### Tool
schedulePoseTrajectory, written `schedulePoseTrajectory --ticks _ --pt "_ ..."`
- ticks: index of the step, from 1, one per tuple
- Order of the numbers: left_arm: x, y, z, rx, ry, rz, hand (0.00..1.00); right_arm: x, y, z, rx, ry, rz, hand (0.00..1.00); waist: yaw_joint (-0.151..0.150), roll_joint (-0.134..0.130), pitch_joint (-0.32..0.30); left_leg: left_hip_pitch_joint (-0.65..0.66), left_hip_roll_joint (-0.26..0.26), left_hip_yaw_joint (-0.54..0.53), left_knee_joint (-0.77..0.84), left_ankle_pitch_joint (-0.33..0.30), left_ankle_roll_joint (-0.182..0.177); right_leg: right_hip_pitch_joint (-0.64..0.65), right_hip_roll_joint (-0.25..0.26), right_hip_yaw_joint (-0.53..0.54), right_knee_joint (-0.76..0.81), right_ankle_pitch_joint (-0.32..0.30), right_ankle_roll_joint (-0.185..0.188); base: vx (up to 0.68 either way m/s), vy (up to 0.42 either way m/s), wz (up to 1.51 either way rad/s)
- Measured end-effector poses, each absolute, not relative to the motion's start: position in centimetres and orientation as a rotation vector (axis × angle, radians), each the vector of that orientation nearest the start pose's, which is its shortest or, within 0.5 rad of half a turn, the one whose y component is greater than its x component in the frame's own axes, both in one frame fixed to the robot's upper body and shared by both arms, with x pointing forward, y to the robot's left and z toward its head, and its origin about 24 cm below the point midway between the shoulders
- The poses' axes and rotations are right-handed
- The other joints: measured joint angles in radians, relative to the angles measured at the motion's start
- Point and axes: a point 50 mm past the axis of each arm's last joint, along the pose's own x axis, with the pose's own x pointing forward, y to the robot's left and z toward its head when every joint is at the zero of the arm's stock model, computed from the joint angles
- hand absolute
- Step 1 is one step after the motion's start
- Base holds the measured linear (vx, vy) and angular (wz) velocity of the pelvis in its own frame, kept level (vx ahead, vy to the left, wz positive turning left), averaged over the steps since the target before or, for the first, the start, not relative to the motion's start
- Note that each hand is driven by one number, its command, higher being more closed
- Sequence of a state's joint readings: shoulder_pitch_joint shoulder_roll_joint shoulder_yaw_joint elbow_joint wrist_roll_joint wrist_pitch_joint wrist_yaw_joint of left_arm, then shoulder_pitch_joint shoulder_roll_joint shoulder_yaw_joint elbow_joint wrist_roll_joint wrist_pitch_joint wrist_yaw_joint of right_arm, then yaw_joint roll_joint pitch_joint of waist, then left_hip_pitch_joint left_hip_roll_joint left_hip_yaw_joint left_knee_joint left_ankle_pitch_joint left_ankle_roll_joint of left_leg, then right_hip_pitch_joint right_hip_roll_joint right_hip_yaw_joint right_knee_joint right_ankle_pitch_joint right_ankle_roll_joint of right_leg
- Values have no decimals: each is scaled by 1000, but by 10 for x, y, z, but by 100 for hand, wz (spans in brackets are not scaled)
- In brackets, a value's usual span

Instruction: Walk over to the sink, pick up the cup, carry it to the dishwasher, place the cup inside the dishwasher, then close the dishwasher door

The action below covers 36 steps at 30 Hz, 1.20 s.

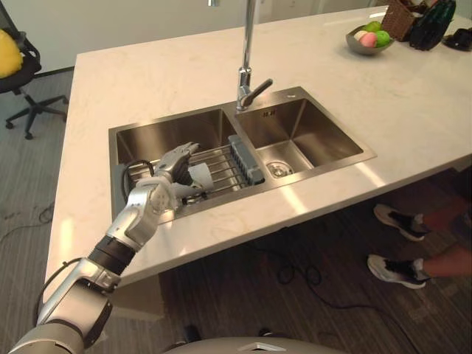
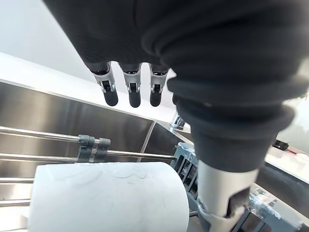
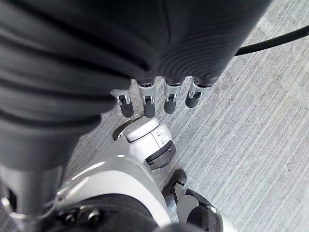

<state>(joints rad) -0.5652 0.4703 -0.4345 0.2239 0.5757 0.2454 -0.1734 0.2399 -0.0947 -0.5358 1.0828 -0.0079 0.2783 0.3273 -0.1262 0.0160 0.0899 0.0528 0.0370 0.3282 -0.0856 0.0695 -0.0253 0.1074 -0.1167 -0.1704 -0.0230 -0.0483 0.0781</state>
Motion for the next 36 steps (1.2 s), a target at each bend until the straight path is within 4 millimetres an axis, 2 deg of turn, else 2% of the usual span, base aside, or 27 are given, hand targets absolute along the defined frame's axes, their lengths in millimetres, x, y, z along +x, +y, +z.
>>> schedulePoseTrajectory --ticks 3,7,11,20,27,36 --pt "343 149 111 1262 23 -342 0 -11 -222 -169 515 1427 -338 0 -15 6 4 1 2 0 0 -1 -1 -2 -2 2 1 0 0 -33 1 -3" --pt "347 153 110 1300 111 -385 0 -11 -223 -168 506 1433 -317 0 -16 6 6 1 4 0 0 -1 -1 -3 -1 3 -2 0 0 -19 2 -1" --pt "349 165 105 1348 203 -405 0 -11 -223 -168 509 1434 -314 0 -21 6 6 1 4 0 0 -2 -1 -3 -1 3 -4 0 0 0 0 0" --pt "351 186 95 1356 309 -368 0 -9 -221 -169 497 1444 -296 0 -38 7 10 1 -3 -4 0 -3 -1 1 -2 -1 0 0 0 18 -2 2" --pt "351 189 87 1319 314 -312 0 -8 -220 -169 435 1489 -262 0 -45 7 17 2 -2 -3 -1 -4 0 -1 -2 0 1 -1 -1 0 0 0" --pt "349 179 73 1272 313 -325 0 -6 -220 -169 391 1504 -233 0 -49 2 26 1 -4 -1 -1 -10 1 0 -2 0 -2 -2 -3 0 0 0"
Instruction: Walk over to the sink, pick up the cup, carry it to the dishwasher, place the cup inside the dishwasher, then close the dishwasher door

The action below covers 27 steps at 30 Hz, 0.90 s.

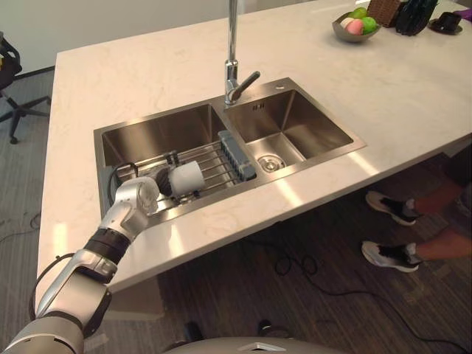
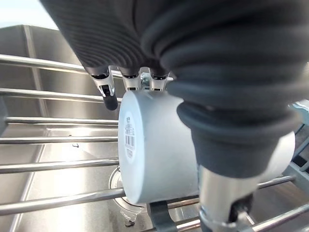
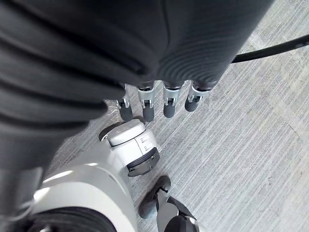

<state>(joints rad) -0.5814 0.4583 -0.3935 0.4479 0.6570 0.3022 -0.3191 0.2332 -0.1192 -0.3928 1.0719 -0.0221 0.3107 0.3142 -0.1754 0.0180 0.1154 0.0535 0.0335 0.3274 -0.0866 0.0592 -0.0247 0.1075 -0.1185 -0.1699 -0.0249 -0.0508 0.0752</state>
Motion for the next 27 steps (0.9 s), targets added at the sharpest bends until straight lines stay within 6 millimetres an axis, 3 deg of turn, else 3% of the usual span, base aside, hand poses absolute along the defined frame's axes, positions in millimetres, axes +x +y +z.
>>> schedulePoseTrajectory --ticks 10,11,19,27 --pt "346 178 63 1302 338 -328 0 -5 -218 -170 377 1509 -234 0 -20 1 0 1 1 4 0 0 -1 -1 0 3 3 -1 -1 0 0 0" --pt "346 178 61 1307 348 -323 100 -5 -218 -170 377 1509 -235 0 -20 1 0 2 1 6 0 0 -1 -1 0 5 3 -1 -1 0 0 0" --pt "346 192 51 1309 429 -287 100 -6 -222 -169 374 1509 -244 0 -29 14 -3 18 2 33 -1 -9 -5 -2 2 35 4 0 0 1 5 -11" --pt "345 187 42 1284 374 -229 100 -8 -223 -169 380 1506 -255 0 -39 16 -4 20 2 34 -1 -11 -6 -2 4 38 3 0 0 0 0 0"
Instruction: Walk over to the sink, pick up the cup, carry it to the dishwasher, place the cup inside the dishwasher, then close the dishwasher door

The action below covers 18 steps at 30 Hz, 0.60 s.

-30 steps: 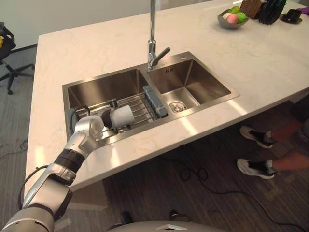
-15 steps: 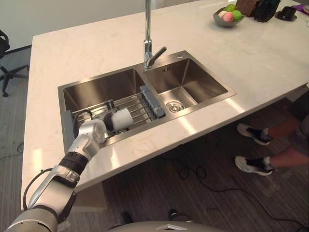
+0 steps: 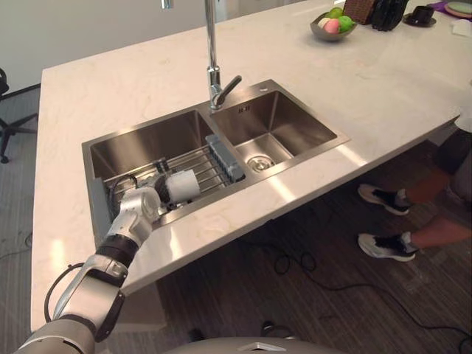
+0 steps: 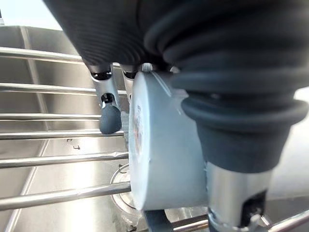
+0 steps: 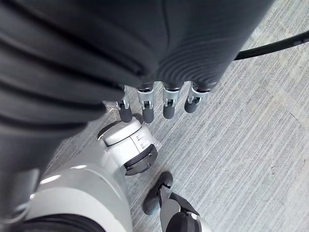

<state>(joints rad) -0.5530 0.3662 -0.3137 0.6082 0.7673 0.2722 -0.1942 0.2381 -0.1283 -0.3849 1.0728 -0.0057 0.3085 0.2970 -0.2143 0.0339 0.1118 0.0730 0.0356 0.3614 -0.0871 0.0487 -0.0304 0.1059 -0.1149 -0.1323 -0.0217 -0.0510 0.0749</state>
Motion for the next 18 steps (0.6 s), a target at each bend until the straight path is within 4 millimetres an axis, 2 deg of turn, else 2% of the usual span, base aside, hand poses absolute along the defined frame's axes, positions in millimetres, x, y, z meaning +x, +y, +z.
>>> schedulePoseTrajectory --ticks 6,9,10,11,13,14,16,18 --pt "343 184 41 1218 291 -185 100 -8 -222 -169 359 1512 -248 0 -2 4 -2 0 -2 -6 0 0 0 3 -1 -8 0 -1 0 4 0 3" --pt "343 184 46 1102 249 -160 100 -8 -222 -169 353 1510 -249 0 -2 0 0 0 -3 -13 0 0 0 8 -2 -16 -1 -3 1 16 -1 8" --pt "342 181 49 1043 231 -157 100 -9 -221 -169 354 1513 -251 0 -1 -1 1 0 -4 -17 0 0 0 10 -3 -20 -2 -4 1 25 -1 14" --pt "339 175 53 897 200 -159 100 -10 -221 -169 353 1514 -255 0 2 -3 2 -1 -6 -26 0 0 1 15 -5 -28 -2 -7 2 29 -1 16" --pt "336 168 58 765 165 -171 100 -11 -221 -169 352 1511 -257 0 3 -4 3 -2 -7 -35 0 0 1 19 -7 -40 -1 -12 2 33 -8 16" --pt "333 166 67 602 119 -160 100 -13 -217 -170 362 1512 -257 0 10 -5 4 -2 -7 -37 0 0 1 21 -7 -43 -1 -13 2 36 -10 10" --pt "332 166 80 480 63 -134 100 -15 -217 -170 367 1514 -264 0 21 -5 4 -2 -7 -38 0 0 1 22 -7 -44 -1 -14 1 33 -6 4" --pt "330 173 104 326 -44 -65 100 -19 -217 -170 382 1515 -279 0 35 -6 4 0 -7 -47 0 0 1 32 -6 -53 -1 -16 1 17 -10 11"
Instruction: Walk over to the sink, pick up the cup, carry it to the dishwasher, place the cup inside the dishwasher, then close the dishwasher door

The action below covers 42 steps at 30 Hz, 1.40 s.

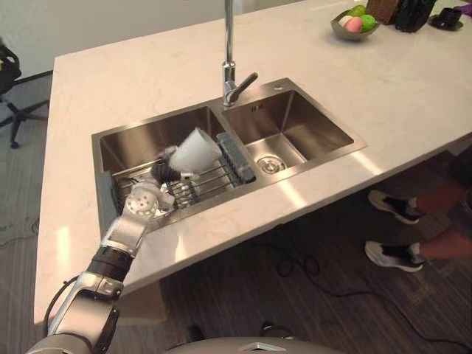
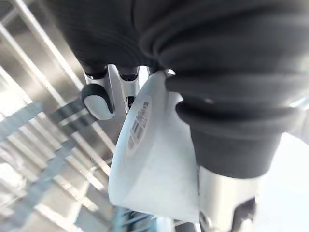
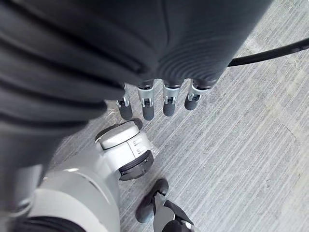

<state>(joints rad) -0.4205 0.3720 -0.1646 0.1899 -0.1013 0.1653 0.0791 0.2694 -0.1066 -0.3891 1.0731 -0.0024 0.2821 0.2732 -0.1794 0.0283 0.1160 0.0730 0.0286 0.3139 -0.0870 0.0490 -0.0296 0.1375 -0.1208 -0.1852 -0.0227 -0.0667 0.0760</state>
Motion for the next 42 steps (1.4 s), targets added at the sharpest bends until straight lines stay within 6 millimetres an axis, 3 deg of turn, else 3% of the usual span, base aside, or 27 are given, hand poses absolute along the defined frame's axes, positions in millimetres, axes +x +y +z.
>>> schedulePoseTrajectory --ticks 4,10,14,20,21,28,35,39,42 --pt "321 183 124 189 -164 5 100 -26 -214 -170 414 1519 -304 0 27 -1 0 4 0 -16 0 4 2 11 -2 -20 3 -4 0 -20 -5 15" --pt "290 198 152 -75 -369 141 100 -37 -210 -170 509 1505 -381 0 74 -12 -3 -7 -3 -44 -1 19 9 9 -10 -43 19 -5 0 -46 3 13" --pt "261 218 155 -250 -484 252 100 -43 -202 -171 564 1513 -403 0 102 -34 -28 -22 -5 -65 -1 29 14 1 -11 -52 30 -4 -1 -51 5 12" --pt "226 221 146 -377 -560 328 100 -52 -183 -170 783 1508 -441 0 145 -67 -55 -37 -9 -95 -1 38 15 2 -12 -84 30 3 -3 -52 10 17" --pt "214 224 150 -426 -635 365 100 -53 -172 -170 842 1571 -385 0 173 -79 -96 -70 -13 -118 -1 71 18 2 -10 -120 -18 44 -4 -18 6 11" --pt "215 221 150 -430 -637 352 100 -55 -173 -169 815 1585 -365 0 171 -86 -111 -56 -2 -68 -1 60 24 -2 -2 -70 -31 47 -3 9 -2 -17" --pt "230 187 165 -449 -669 209 100 -42 -175 -170 825 1527 -361 0 132 -99 -114 -82 25 -37 0 60 17 -46 22 -11 -11 47 -3 -21 -31 -22" --pt "232 185 172 -420 -703 228 100 -40 -178 -170 803 1515 -347 0 146 -99 -103 -94 28 -69 0 66 9 -54 36 -22 22 19 1 11 -31 23" --pt "221 199 170 -371 -711 323 100 -33 -180 -171 742 1506 -287 0 167 -100 -71 -117 15 -171 32 79 16 -35 28 -116 81 -20 -14 51 -49 94"
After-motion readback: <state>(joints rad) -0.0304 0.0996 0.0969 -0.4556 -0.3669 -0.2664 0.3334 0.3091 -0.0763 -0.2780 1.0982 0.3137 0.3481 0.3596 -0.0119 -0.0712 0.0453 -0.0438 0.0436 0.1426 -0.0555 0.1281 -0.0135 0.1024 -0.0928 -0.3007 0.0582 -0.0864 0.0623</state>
